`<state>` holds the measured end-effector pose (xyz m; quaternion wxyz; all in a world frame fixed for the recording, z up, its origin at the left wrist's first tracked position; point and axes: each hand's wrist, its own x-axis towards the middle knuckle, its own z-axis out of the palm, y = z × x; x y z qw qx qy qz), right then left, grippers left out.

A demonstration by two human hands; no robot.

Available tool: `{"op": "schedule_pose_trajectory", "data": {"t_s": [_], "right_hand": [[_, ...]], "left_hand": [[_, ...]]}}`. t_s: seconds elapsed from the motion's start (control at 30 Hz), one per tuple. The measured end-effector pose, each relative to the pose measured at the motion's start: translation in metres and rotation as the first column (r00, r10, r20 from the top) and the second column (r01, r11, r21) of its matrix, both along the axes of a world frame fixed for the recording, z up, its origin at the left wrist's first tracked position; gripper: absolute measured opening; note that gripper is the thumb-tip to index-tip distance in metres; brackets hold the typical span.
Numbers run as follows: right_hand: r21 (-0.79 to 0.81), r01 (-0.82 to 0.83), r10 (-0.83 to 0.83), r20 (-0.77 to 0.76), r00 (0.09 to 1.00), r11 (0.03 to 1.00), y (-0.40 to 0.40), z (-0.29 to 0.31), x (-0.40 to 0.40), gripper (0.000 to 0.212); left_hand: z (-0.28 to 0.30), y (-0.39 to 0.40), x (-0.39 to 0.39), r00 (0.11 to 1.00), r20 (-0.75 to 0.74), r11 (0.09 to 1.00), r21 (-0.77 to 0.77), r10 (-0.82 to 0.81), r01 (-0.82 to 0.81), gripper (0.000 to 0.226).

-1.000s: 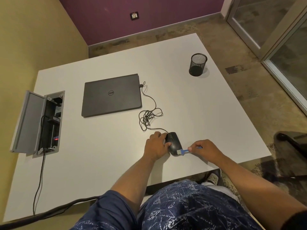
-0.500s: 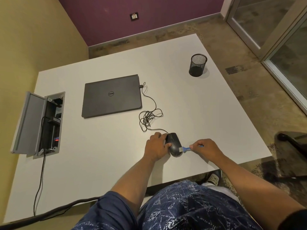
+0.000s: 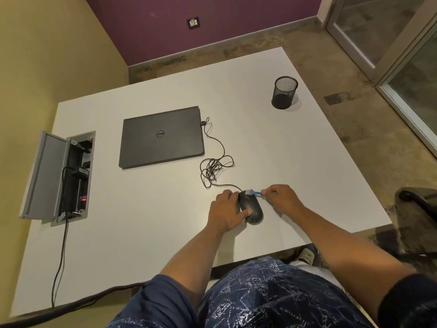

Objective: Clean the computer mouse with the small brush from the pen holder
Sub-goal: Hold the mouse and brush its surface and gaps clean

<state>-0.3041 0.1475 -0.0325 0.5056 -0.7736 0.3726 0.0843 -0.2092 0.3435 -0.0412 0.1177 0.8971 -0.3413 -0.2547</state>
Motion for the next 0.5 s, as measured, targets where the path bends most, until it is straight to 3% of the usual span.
{"op": "schedule_pose_trajectory", "data": {"t_s": [0.13, 0.3, 0.4, 0.5], "right_hand": [[-0.125, 0.057, -0.064, -0.054, 0.996, 0.990, -0.004, -0.002, 0.012, 0.039], [-0.084, -0.021, 0.017, -0.052, 0.999, 0.996, -0.011, 0.005, 0.019, 0.032], [-0.156, 0.029, -0.038, -0.051, 0.998, 0.987, -0.020, 0.004, 0.017, 0.035], [-0.120, 0.016, -0.020, -0.036, 0.999, 0.993, -0.026, 0.006, 0.008, 0.031]], "left_hand": [[0.000, 0.000, 0.000, 1.000, -0.008, 1.000, -0.001, 0.008, -0.008, 0.076], [0.000, 0.000, 0.001, 1.000, -0.007, 1.000, 0.004, 0.003, -0.003, 0.077], [0.001, -0.001, 0.000, 1.000, -0.015, 1.000, 0.023, 0.005, -0.005, 0.077], [0.002, -0.003, 0.000, 1.000, -0.019, 0.999, 0.036, -0.002, 0.002, 0.077]]}}
